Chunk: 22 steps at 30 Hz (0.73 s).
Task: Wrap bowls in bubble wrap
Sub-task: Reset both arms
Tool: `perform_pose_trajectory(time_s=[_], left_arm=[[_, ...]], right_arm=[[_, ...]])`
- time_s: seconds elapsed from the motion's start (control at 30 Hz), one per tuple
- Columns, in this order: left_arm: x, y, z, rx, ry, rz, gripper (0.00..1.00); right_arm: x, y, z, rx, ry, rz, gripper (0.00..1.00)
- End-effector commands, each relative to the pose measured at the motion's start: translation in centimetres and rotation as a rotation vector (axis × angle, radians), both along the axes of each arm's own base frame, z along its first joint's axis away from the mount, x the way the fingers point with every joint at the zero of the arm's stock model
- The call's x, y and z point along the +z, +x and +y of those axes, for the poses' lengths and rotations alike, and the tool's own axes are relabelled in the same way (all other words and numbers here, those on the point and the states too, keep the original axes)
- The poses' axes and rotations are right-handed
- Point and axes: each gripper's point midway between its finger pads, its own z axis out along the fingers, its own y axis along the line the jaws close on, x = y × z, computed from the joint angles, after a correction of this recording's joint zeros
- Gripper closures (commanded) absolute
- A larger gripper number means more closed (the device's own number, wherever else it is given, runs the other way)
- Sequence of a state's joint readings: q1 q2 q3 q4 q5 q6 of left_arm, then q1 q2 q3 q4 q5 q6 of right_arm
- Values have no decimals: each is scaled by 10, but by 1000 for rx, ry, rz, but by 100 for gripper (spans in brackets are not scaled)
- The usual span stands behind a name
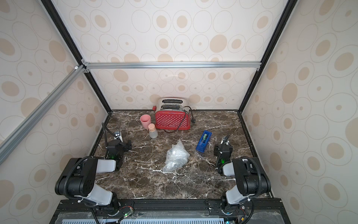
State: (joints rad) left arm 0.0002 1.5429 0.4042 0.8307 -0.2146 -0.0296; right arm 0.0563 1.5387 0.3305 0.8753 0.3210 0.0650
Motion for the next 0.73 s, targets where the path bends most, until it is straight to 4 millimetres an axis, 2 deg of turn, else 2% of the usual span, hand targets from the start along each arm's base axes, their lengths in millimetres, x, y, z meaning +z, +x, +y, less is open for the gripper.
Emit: perform_pose_trajectory(time_s=[0.0, 0.47, 0.53, 0.7], left_arm=[[11, 8, -2, -17, -9, -33, 1], [10, 8, -3, -18, -10, -26, 1], [7, 14, -2, -34, -35, -9, 0], [10, 10, -2, -34, -29, -27, 1]], right_arm=[[18, 16, 10, 48, -1, -51, 1], [17, 17, 11, 52, -6, -27, 1], [18, 18, 11, 51, -6, -27, 1], [18, 18, 11, 51, -6, -27, 2]])
